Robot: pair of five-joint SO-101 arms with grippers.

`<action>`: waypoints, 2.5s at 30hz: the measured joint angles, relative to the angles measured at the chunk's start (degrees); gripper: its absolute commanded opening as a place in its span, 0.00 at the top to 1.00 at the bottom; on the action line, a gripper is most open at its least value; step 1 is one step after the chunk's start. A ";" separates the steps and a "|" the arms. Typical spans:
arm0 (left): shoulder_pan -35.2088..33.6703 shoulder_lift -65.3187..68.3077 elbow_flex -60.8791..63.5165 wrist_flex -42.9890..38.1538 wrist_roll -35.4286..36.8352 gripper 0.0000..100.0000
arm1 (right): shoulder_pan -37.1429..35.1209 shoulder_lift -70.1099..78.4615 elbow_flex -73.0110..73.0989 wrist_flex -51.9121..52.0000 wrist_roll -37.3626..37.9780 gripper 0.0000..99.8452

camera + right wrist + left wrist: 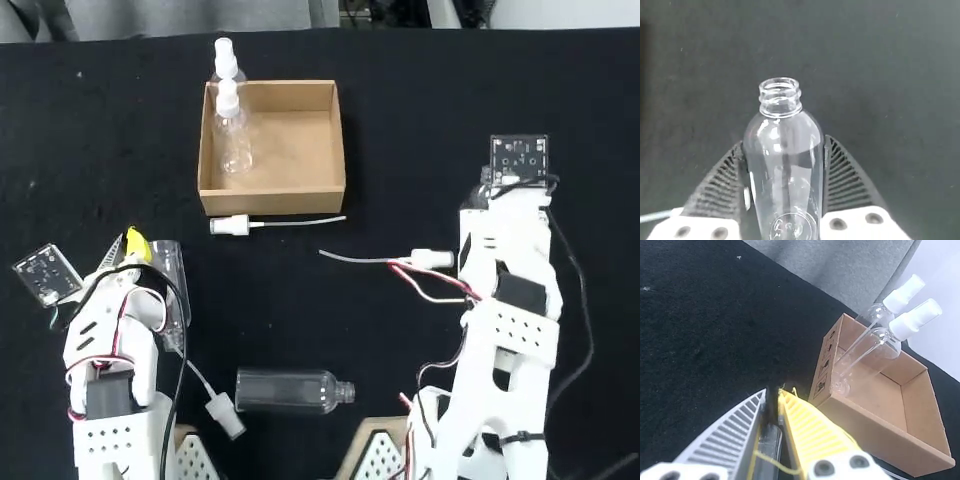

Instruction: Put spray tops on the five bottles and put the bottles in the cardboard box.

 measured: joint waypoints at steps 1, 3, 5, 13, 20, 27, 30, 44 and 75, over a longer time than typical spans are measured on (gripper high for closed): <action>0.00 0.00 0.00 0.00 0.00 0.97 | 0.70 0.00 0.35 -1.41 0.00 0.99; 0.00 0.00 0.00 0.00 0.00 0.97 | 1.49 0.00 1.05 -3.87 0.00 0.99; 0.00 0.00 0.00 0.00 0.00 0.97 | 2.11 0.00 1.23 -5.45 0.00 0.99; 0.00 0.00 0.00 0.00 0.00 0.97 | 1.93 3.87 1.23 -6.51 -0.09 0.99; -1.58 0.00 -1.05 0.35 0.00 0.97 | 1.93 3.87 1.23 -6.51 -0.09 0.99; -1.58 0.00 -6.15 4.40 -13.36 0.97 | 1.93 3.87 1.23 -6.51 -0.53 0.99; -1.58 0.00 -9.32 4.57 -16.97 0.97 | 1.93 3.87 1.23 -6.51 -2.11 0.99; 16.18 4.66 -22.68 12.40 -25.85 0.97 | 8.00 3.87 1.23 -6.51 -2.99 0.99; 45.54 68.92 -53.80 13.27 -35.78 0.85 | 17.93 3.87 0.88 -6.51 -8.44 0.99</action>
